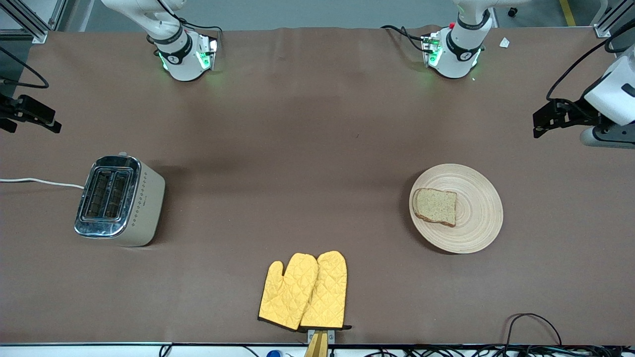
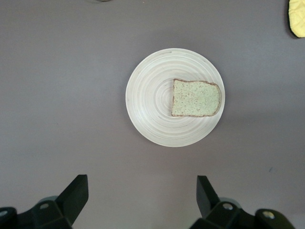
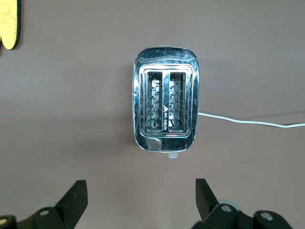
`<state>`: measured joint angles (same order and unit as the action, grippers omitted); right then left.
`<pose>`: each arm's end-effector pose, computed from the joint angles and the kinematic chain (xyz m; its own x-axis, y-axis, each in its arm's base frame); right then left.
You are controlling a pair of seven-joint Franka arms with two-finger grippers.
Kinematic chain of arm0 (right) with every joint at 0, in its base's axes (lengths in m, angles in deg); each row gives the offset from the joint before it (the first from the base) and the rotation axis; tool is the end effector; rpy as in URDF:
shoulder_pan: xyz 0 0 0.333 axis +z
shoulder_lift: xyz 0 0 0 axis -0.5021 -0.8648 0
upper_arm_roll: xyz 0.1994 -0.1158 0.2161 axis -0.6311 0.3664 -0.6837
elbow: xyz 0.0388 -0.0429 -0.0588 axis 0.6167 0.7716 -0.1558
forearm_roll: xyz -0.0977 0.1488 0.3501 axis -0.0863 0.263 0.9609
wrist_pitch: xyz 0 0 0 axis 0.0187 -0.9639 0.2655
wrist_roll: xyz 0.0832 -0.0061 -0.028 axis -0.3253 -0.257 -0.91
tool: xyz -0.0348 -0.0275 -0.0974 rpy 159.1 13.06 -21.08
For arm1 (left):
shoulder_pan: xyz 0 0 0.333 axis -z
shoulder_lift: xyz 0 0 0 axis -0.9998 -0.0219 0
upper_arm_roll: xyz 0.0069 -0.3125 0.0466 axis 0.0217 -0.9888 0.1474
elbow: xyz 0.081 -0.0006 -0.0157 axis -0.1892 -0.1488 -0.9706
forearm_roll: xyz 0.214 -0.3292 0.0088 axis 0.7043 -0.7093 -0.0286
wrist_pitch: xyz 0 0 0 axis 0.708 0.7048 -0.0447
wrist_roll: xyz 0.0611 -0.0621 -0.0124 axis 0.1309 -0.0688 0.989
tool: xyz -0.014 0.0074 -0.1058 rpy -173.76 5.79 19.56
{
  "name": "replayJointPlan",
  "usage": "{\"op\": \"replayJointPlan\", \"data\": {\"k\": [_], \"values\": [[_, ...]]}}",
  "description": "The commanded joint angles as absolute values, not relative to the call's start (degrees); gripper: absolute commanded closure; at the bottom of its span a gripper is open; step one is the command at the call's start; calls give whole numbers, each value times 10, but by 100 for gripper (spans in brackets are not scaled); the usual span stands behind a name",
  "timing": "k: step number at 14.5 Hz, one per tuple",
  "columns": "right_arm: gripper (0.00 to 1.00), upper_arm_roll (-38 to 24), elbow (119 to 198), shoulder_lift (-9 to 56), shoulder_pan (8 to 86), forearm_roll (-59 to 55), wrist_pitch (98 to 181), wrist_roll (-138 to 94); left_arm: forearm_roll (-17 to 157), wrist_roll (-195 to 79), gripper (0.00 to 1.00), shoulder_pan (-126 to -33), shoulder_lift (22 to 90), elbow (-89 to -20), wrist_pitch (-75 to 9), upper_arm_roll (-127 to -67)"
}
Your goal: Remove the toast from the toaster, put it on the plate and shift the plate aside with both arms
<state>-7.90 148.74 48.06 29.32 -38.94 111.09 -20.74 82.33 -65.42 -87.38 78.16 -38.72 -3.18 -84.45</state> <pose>0.5409 -0.0494 0.6386 0.9995 -0.0283 -0.0135 -0.0285 -0.9996 -0.0091 0.5644 -0.0593 0.6420 0.9913 -0.1315 0.0006 -0.1313 -0.9897 -0.0571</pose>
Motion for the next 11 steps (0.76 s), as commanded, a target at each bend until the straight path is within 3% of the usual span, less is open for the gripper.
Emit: {"op": "replayJointPlan", "data": {"k": [1, 11], "values": [[0, -84, 1486, 484, 289, -397, 1110, -211, 812, -660, 0, -832, 799, -418, -59, -787], [0, -85, 1486, 484, 290, -397, 1109, -207, 797, -650, 0, -838, 791, -424, -89, -789]]}}
